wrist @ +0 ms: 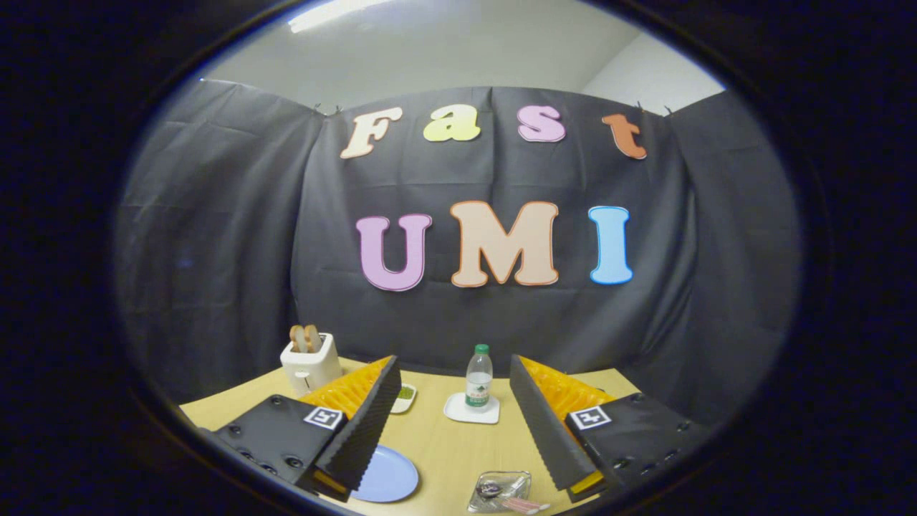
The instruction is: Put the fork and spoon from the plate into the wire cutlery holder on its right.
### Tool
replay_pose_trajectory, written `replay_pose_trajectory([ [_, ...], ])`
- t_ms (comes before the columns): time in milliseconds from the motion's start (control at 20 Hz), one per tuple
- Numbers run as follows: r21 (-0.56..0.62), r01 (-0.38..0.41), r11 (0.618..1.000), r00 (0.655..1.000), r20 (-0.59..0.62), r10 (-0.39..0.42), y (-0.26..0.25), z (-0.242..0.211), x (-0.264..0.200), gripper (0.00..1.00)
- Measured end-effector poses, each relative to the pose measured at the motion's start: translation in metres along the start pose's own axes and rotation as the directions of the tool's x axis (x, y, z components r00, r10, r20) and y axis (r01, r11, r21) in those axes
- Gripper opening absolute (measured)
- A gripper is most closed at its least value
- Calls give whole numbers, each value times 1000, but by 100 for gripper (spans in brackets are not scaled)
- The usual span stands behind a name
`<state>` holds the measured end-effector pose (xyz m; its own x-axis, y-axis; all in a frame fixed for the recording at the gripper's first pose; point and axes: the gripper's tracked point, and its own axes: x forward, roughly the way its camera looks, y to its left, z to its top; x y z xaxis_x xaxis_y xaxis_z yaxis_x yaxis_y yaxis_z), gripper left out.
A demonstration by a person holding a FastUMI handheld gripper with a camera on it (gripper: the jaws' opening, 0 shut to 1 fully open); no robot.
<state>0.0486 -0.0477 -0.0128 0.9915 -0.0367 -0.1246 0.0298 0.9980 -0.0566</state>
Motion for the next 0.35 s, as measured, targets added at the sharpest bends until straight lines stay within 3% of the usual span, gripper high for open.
replay_pose_trajectory([
  [350,24,44,999,997,58,-46,36,5,-3,98],
])
